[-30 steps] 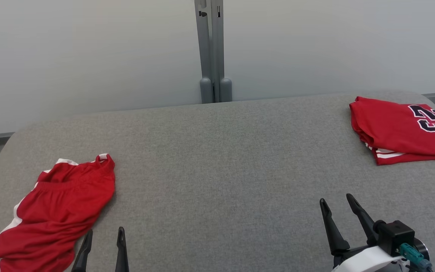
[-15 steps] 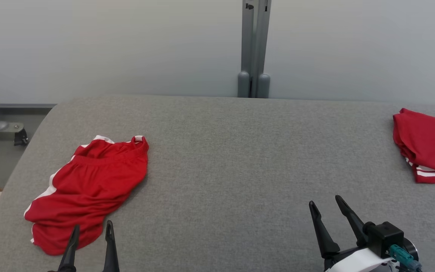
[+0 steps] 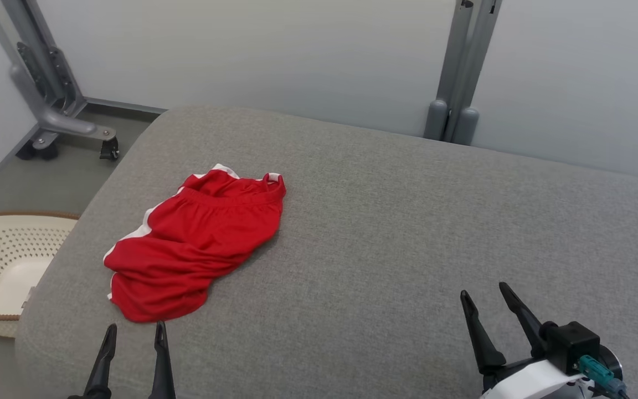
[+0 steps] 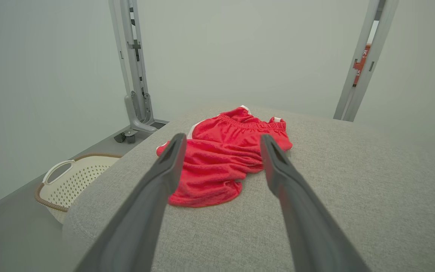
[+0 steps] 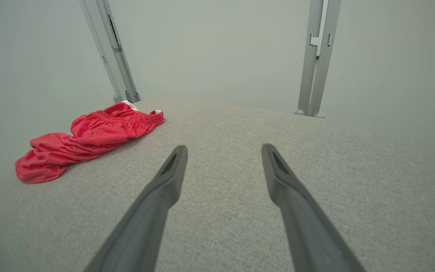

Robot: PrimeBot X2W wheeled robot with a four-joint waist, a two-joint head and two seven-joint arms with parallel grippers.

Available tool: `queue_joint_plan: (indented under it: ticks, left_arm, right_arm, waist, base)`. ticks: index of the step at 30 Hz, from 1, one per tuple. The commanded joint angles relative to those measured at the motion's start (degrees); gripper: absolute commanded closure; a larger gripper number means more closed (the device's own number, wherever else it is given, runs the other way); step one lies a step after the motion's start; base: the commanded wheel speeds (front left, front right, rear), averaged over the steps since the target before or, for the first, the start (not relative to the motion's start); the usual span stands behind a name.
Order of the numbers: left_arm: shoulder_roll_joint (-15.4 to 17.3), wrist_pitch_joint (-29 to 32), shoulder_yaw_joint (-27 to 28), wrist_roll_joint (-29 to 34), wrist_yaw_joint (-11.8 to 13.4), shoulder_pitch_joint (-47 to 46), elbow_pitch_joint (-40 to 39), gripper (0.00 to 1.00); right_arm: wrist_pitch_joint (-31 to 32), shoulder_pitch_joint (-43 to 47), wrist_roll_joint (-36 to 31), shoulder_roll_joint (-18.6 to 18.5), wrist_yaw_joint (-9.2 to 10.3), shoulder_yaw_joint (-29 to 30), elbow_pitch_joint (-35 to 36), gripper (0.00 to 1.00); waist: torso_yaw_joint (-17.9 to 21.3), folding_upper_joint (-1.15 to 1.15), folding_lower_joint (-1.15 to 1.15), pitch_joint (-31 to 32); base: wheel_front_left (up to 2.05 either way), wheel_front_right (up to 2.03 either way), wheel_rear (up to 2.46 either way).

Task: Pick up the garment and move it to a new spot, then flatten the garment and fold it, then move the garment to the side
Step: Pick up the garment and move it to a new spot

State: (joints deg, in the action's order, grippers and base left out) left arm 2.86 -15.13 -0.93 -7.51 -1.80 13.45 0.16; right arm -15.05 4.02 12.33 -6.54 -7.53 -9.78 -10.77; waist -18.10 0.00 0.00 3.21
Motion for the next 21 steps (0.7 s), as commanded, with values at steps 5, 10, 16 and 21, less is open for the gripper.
queue_joint_plan:
  ticks: [5,10,16,21]
  left_arm:
    - [0.09,0.0,0.92,1.25,-1.26,-3.21,-1.35,0.0]
    - [0.55,0.01,0.8,3.49,-2.16,-11.43,-3.65,0.0]
    - [3.61,5.72,-1.23,2.24,-4.23,-29.43,1.43,0.0]
    - [7.05,16.32,-3.71,-1.04,-5.32,-47.77,10.33,0.0]
  right_arm:
    - [-0.16,-1.72,-1.43,-1.18,0.1,1.64,1.2,0.0]
    - [-0.15,-4.49,-4.48,-2.94,0.1,5.27,3.61,0.0]
    - [-0.16,-8.74,-6.2,-6.22,0.1,7.46,5.43,0.0]
    - [-0.16,-12.39,-6.73,-8.4,0.1,8.58,6.86,0.0]
  waist:
    - [-2.67,0.0,0.0,-3.35]
    - [-2.48,0.0,0.0,-9.43]
    - [-0.82,0.0,0.0,-17.69]
    - [1.71,0.0,0.0,-24.56]
  base:
    - [0.0,0.0,0.0]
    - [0.0,0.0,0.0]
    - [0.0,0.0,0.0]
    - [0.0,0.0,0.0]
